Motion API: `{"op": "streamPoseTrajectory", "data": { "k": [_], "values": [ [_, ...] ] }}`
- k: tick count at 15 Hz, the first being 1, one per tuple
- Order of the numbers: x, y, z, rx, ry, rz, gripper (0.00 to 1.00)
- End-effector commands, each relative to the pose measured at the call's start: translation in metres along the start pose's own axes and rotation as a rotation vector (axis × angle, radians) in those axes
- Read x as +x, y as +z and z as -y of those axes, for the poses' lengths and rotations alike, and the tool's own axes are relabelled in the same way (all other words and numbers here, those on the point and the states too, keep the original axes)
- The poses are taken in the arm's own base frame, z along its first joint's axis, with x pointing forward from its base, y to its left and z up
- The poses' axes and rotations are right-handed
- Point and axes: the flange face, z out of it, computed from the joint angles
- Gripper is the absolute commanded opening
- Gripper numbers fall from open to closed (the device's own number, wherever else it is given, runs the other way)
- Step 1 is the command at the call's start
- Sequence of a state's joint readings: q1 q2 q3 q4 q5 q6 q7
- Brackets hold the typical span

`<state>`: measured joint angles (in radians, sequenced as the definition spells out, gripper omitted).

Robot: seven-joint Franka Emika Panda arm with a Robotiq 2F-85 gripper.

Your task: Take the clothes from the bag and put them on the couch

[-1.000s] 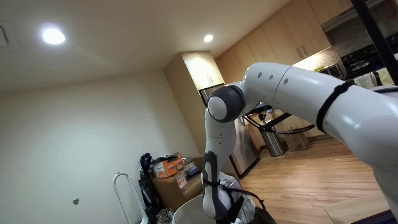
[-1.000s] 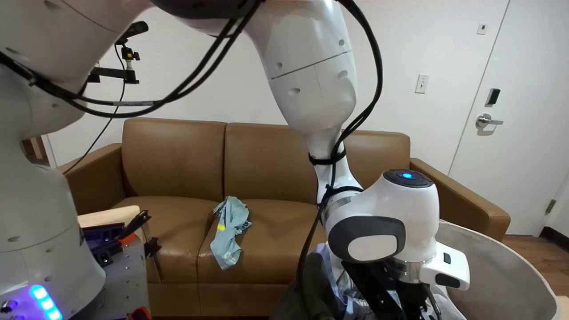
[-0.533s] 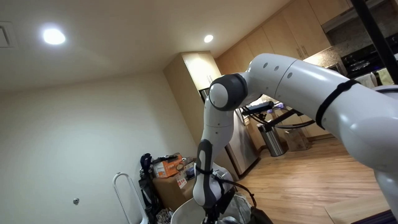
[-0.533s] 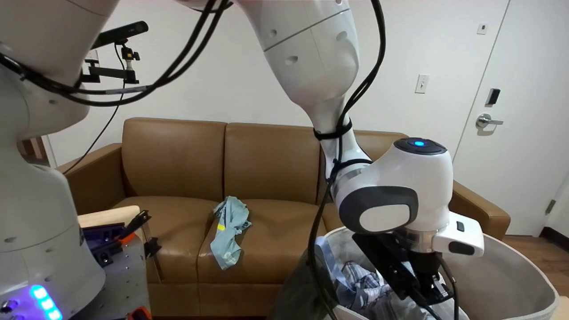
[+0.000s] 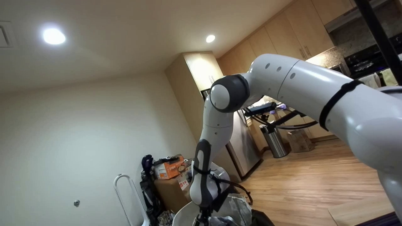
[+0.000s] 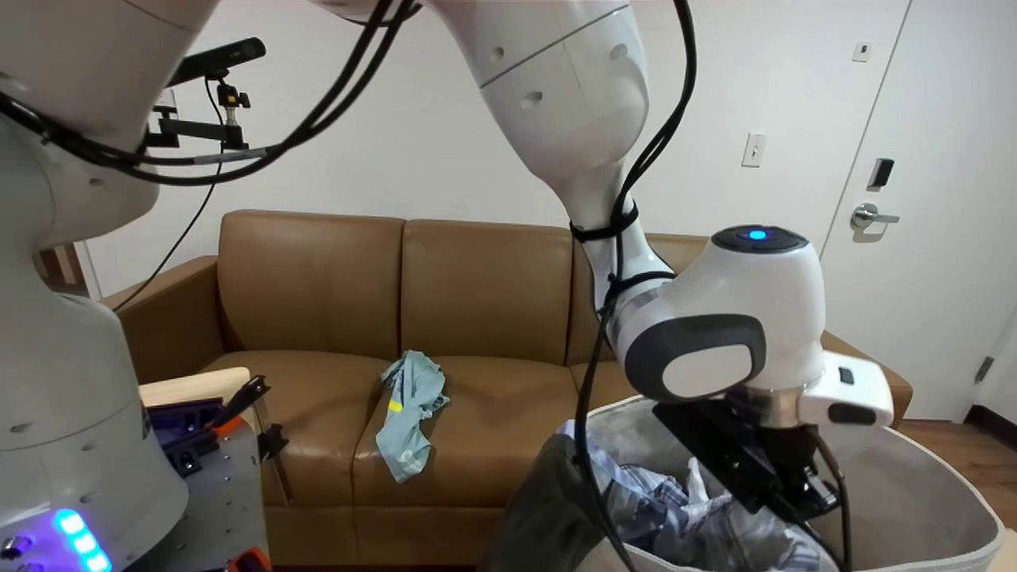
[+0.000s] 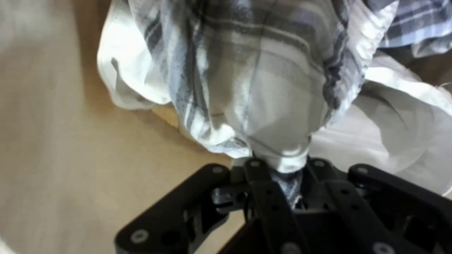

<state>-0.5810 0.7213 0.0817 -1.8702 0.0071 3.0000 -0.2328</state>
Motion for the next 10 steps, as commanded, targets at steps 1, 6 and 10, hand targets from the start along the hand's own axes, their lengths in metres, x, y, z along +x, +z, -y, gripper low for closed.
{"op": "streamPoseTrajectory", "data": {
  "k": [1, 6, 10],
  "values": [
    [0.061, -0.065, 0.033, -0.041, -0.101, -0.160, 0.11],
    [0.084, -0.096, 0.089, -0.033, -0.209, -0.247, 0.11],
    [0.083, -0.084, 0.092, -0.026, -0.207, -0.204, 0.11]
  ]
}}
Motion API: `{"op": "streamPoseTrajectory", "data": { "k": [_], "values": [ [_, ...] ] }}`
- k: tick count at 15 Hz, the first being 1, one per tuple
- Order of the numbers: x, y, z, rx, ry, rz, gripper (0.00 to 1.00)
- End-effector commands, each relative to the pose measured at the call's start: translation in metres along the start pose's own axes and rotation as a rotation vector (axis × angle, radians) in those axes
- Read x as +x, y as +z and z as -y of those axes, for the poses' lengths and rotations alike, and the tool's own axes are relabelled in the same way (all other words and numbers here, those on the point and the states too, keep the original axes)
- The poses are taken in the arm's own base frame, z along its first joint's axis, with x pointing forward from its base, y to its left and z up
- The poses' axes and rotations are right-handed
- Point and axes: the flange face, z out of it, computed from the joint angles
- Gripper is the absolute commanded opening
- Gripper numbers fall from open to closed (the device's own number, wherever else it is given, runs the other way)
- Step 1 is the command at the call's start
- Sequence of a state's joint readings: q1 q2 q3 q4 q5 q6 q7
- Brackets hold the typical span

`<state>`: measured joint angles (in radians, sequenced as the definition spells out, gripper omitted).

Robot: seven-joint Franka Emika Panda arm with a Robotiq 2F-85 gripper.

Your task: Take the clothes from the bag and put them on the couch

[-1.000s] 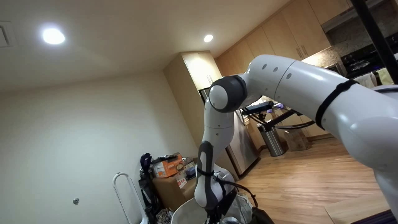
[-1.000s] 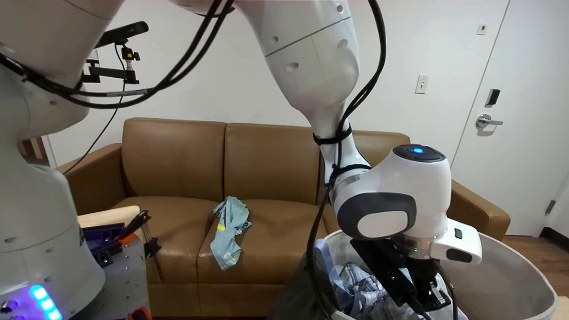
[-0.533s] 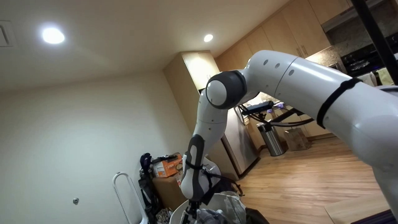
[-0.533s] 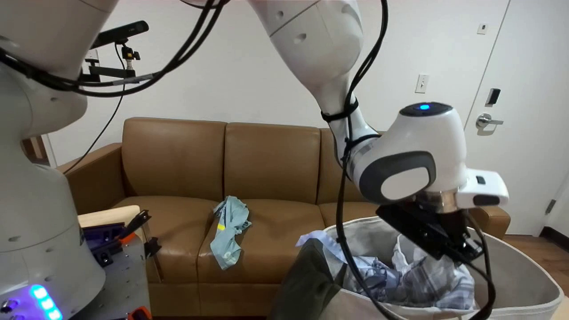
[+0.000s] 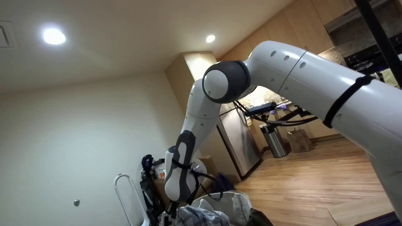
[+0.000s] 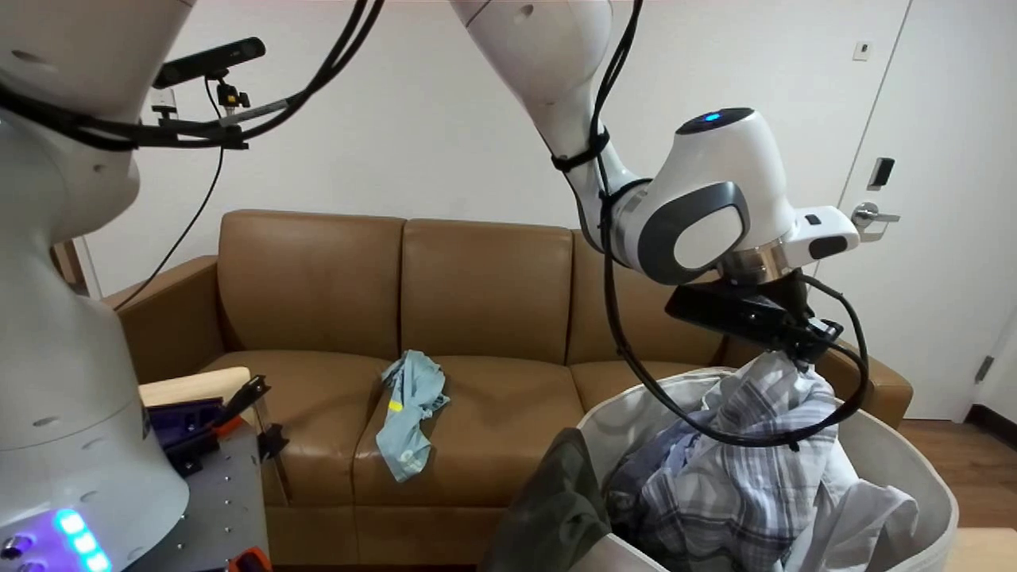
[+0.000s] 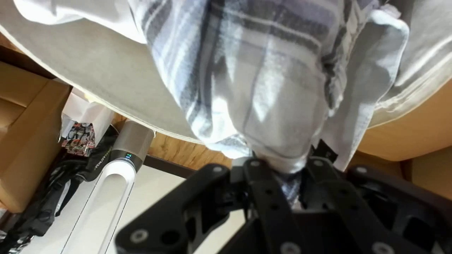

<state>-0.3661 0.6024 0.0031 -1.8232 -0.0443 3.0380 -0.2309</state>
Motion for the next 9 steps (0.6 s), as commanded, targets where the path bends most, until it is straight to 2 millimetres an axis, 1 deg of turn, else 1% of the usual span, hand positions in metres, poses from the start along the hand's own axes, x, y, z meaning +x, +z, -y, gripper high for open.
{"op": "streamPoseTrajectory", "data": {
  "k": [1, 3, 4, 7, 9],
  "values": [
    [0.006, -0.003, -0.003, -0.008, -0.003, -0.020, 0.11],
    [0.030, -0.021, -0.004, -0.018, -0.034, -0.063, 0.11],
    [0.049, -0.037, 0.000, -0.021, -0.067, -0.096, 0.11],
    [0.095, -0.073, 0.018, -0.057, -0.176, -0.175, 0.11],
    [0.126, -0.103, 0.035, -0.082, -0.254, -0.221, 0.11]
  ]
}}
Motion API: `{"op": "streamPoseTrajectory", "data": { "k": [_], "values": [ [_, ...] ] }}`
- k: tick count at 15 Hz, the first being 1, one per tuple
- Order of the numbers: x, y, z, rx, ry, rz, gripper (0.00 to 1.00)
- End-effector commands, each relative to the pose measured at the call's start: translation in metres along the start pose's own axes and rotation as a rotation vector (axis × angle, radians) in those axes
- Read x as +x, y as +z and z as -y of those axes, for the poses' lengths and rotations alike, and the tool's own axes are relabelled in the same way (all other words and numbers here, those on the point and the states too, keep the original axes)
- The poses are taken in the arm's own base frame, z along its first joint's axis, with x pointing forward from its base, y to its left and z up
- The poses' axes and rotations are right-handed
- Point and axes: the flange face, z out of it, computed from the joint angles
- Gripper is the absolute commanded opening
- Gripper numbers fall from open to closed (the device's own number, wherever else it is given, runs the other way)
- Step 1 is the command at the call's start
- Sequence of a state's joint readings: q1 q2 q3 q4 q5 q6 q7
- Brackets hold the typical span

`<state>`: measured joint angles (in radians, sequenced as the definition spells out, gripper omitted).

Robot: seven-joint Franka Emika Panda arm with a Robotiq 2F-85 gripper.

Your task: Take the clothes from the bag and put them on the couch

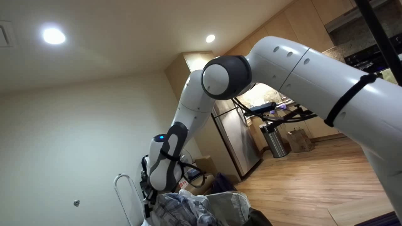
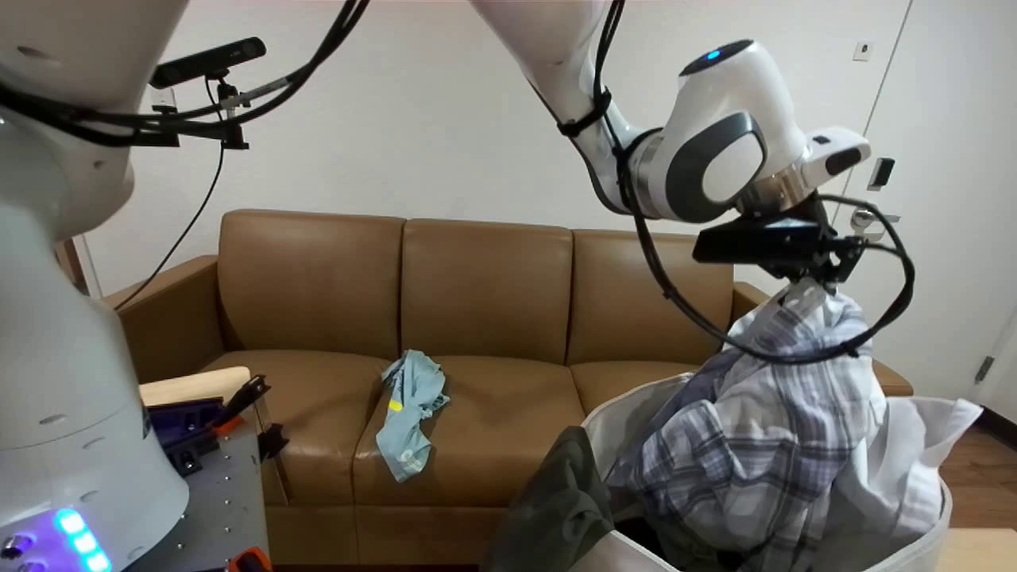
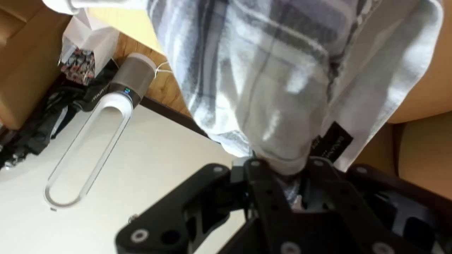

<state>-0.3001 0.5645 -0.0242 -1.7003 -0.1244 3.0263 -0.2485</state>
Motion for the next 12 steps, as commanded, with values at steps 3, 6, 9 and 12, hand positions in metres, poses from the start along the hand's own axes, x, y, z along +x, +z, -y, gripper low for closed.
{"op": "streamPoseTrajectory", "data": {
  "k": [3, 6, 9, 12],
  "values": [
    [0.109, -0.086, 0.030, -0.101, -0.233, -0.140, 0.11],
    [0.108, -0.080, 0.037, -0.080, -0.233, -0.124, 0.19],
    [0.115, -0.082, 0.049, -0.062, -0.203, -0.141, 0.11],
    [0.159, -0.089, 0.073, -0.076, -0.263, -0.192, 0.11]
  ]
}}
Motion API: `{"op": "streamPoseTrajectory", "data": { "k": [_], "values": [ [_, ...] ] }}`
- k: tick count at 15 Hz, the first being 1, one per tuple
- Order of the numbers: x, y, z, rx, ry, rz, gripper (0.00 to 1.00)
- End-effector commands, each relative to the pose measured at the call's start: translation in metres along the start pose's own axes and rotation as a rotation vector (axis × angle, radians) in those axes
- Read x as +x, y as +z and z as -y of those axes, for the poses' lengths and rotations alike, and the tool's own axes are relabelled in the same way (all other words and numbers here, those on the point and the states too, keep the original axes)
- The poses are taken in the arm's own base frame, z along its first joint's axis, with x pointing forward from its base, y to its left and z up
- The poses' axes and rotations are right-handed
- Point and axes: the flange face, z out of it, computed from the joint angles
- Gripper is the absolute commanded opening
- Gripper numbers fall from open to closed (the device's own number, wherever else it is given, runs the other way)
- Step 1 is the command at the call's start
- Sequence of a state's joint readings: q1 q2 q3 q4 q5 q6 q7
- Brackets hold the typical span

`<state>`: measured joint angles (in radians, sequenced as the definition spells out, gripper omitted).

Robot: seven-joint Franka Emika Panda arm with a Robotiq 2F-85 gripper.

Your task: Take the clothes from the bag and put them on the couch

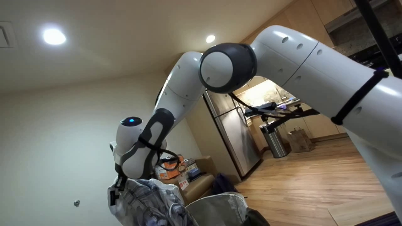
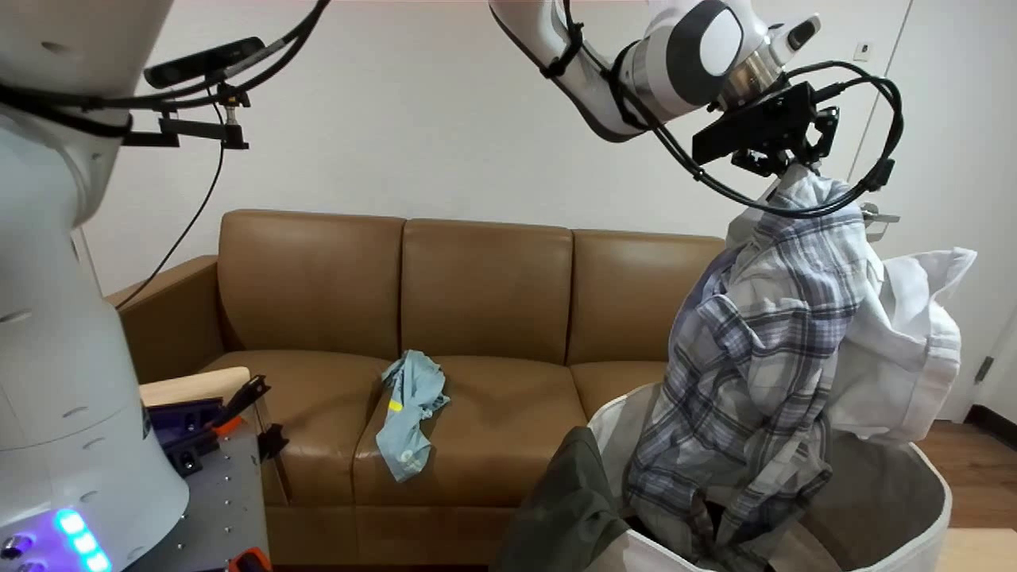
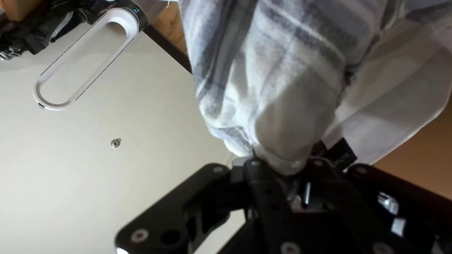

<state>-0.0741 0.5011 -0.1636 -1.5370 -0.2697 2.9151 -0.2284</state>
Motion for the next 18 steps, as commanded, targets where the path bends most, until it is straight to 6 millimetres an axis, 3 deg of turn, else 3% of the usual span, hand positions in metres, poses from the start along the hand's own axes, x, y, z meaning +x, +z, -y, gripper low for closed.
{"op": "streamPoseTrajectory", "data": {
  "k": [1, 6, 11, 14, 18],
  "values": [
    [0.070, -0.013, 0.017, -0.012, -0.060, -0.100, 0.11],
    [0.153, -0.058, 0.077, 0.025, -0.264, -0.220, 0.11],
    [0.227, -0.125, 0.151, 0.113, -0.433, -0.368, 0.11],
    [0.256, -0.162, 0.183, 0.161, -0.520, -0.480, 0.11],
    [0.269, -0.176, 0.216, 0.283, -0.602, -0.598, 0.11]
  ]
}}
